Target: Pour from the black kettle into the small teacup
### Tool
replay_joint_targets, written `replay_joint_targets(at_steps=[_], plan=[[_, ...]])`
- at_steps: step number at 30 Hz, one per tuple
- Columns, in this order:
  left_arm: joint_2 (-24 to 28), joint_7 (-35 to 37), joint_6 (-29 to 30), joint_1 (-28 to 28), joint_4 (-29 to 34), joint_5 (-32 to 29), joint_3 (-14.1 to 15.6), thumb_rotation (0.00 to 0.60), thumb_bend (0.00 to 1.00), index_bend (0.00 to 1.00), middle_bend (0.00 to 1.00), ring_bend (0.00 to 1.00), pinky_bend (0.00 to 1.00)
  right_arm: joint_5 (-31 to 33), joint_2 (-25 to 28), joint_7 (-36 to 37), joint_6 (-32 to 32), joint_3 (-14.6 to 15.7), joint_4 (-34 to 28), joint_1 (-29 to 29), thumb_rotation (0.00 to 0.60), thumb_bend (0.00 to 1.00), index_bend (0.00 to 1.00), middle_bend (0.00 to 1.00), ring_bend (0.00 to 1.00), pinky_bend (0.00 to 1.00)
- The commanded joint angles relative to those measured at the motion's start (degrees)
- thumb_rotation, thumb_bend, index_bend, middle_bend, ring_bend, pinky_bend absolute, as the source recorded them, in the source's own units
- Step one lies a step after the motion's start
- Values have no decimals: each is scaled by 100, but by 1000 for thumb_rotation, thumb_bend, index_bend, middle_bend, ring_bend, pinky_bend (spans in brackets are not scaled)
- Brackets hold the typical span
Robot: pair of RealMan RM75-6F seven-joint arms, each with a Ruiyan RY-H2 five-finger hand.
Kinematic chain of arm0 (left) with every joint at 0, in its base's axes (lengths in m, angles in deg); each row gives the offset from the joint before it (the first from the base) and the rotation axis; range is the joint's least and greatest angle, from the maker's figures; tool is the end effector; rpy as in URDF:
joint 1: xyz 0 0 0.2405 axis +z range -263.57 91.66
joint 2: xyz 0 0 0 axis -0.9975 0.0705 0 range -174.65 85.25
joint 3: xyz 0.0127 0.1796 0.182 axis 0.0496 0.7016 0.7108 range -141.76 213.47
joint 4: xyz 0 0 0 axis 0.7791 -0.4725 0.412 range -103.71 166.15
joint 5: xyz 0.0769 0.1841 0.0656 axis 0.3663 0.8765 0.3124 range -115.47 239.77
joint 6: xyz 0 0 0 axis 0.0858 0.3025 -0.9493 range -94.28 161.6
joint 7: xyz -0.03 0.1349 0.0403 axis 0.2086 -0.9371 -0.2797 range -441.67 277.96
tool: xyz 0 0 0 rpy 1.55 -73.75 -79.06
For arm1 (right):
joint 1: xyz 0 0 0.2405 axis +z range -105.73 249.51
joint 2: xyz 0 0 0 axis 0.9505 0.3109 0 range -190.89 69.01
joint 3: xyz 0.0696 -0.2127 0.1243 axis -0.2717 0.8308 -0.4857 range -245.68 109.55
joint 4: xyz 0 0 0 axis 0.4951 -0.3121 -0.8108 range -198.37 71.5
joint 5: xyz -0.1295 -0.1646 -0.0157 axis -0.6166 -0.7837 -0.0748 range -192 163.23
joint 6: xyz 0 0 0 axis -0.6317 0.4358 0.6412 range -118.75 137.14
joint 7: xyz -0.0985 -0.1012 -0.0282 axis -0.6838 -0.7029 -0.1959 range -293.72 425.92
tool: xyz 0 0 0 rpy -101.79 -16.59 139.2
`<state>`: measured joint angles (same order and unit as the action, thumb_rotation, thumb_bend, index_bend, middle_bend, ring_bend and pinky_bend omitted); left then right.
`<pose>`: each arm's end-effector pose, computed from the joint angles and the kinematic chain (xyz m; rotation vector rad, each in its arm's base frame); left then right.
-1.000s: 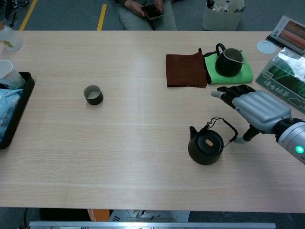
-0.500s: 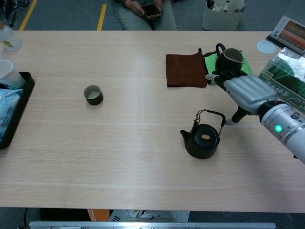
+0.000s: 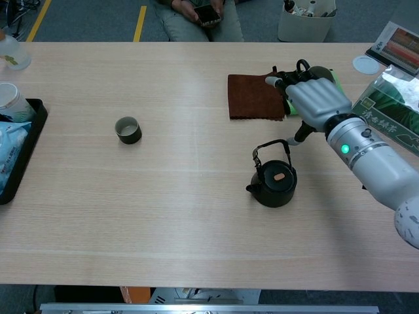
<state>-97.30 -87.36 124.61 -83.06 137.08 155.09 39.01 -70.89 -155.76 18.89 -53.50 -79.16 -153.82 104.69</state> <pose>-0.2837 0.1185 0.1941 -1.4198 -0.9011 -0.8186 -0.1687 -0.2966 -0.0367 1.7974 -0.8484 0.6618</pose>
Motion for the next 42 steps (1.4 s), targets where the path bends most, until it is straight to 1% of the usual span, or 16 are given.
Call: replay_joint_targets(at_steps=[1, 4, 6, 10, 12, 14, 16, 17, 19, 20, 22, 27, 34, 42], plan=[[4, 6, 9, 7, -6, -2, 0, 600, 297, 138, 67, 12, 38, 31, -21, -33, -59, -10, 15, 64, 600, 0, 0, 17, 0, 0], [8, 21, 17, 18, -22, -10, 0, 600, 296, 138, 67, 12, 38, 24, 85, 0, -124, 34, -108, 59, 600, 0, 0, 17, 0, 0], [8, 32, 5, 20, -24, -7, 9, 600, 296, 138, 67, 12, 38, 75, 257, 135, -116, 62, -351, 7, 600, 0, 0, 25, 0, 0], [8, 46, 18, 20, -18, 13, 4, 600, 296, 138, 67, 12, 38, -20, 766, 332, -123, 225, -913, -118, 600, 0, 0, 86, 4, 0], [7, 43, 4, 14, -9, 22, 6, 600, 296, 138, 67, 12, 38, -103, 1064, 533, -104, 305, -1237, -197, 600, 0, 3, 134, 38, 0], [-1, 24, -14, 6, 0, 45, 14, 600, 296, 138, 67, 12, 38, -201, 1339, 843, -39, 352, -1517, -266, 600, 0, 51, 208, 119, 0], [-6, 6, -31, -2, 18, 71, 24, 600, 296, 138, 66, 12, 38, -261, 1548, 1184, 85, 383, -1731, -313, 600, 0, 142, 291, 217, 0], [-11, -3, -34, -4, 27, 83, 26, 600, 296, 138, 66, 12, 38, -286, 1643, 1334, 157, 404, -1816, -327, 600, 0, 177, 321, 247, 0], [-17, -23, -35, -7, 47, 104, 29, 600, 296, 138, 66, 12, 38, -366, 1808, 1603, 311, 456, -1940, -331, 600, 0, 226, 357, 269, 0], [-15, -28, -34, -6, 57, 115, 33, 600, 296, 138, 66, 12, 38, -408, 1860, 1718, 393, 488, -1960, -321, 600, 0, 235, 365, 271, 0], [-9, -25, -30, -3, 66, 132, 40, 600, 296, 138, 66, 12, 38, -416, 1890, 1886, 526, 527, -1970, -294, 600, 0, 251, 379, 273, 0], [32, 17, -5, 20, 79, 125, 50, 600, 296, 138, 65, 12, 38, -371, 1812, 2258, 872, 567, -1915, -154, 600, 0, 251, 380, 274, 0], [65, 64, -26, 22, 80, 70, 44, 600, 296, 138, 65, 12, 38, -325, 1558, 2368, 955, 554, -1699, 27, 600, 0, 251, 380, 274, 0], [81, 17, -60, -8, 87, 49, 17, 600, 296, 138, 65, 12, 38, -52, 1321, 2612, 1125, 515, -1464, 205, 600, 0, 251, 380, 283, 0]])
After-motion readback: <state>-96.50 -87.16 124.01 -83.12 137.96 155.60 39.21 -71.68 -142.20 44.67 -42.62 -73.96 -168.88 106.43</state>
